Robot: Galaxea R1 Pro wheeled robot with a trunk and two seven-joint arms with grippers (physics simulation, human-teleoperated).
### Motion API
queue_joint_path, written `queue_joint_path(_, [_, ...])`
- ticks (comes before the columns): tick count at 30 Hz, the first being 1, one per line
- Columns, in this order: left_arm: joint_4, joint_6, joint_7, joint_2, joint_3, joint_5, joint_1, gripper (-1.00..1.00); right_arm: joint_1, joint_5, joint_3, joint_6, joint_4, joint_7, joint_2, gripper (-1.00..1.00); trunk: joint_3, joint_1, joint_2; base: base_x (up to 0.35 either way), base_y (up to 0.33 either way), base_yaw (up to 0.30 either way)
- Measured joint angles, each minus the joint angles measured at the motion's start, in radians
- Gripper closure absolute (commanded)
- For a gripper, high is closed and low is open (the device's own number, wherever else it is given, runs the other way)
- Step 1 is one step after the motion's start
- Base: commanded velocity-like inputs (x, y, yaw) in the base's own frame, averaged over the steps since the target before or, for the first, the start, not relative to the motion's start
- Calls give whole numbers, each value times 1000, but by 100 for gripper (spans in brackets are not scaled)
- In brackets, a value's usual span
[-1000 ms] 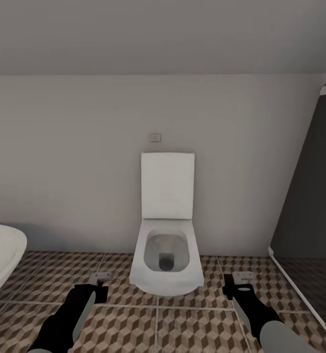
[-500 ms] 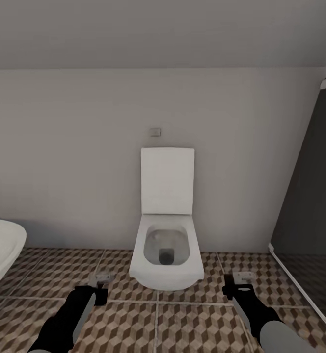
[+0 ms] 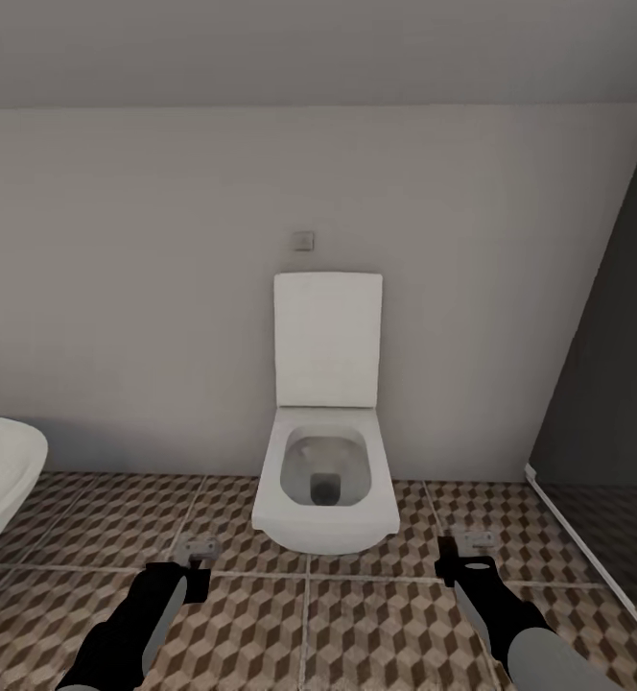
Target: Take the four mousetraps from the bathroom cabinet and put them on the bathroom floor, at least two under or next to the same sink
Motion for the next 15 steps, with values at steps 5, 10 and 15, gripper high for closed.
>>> queue_joint_path(5, [0, -4, 0, 0, 0, -1, 0, 100, 0, 0, 0, 0, 0, 0, 0, 100, -19, 2, -1, 0, 0, 0])
queue_joint_path(10, [0, -4, 0, 0, 0, -1, 0, 100, 0, 0, 0, -1, 0, 0, 1, 100, -39, 4, -2, 0, 0, 0])
queue_joint_path(15, [0, -5, 0, 1, 1, -2, 0, 100, 0, 0, 0, -1, 0, 0, 1, 100, -58, 7, -4, 0, 0, 0])
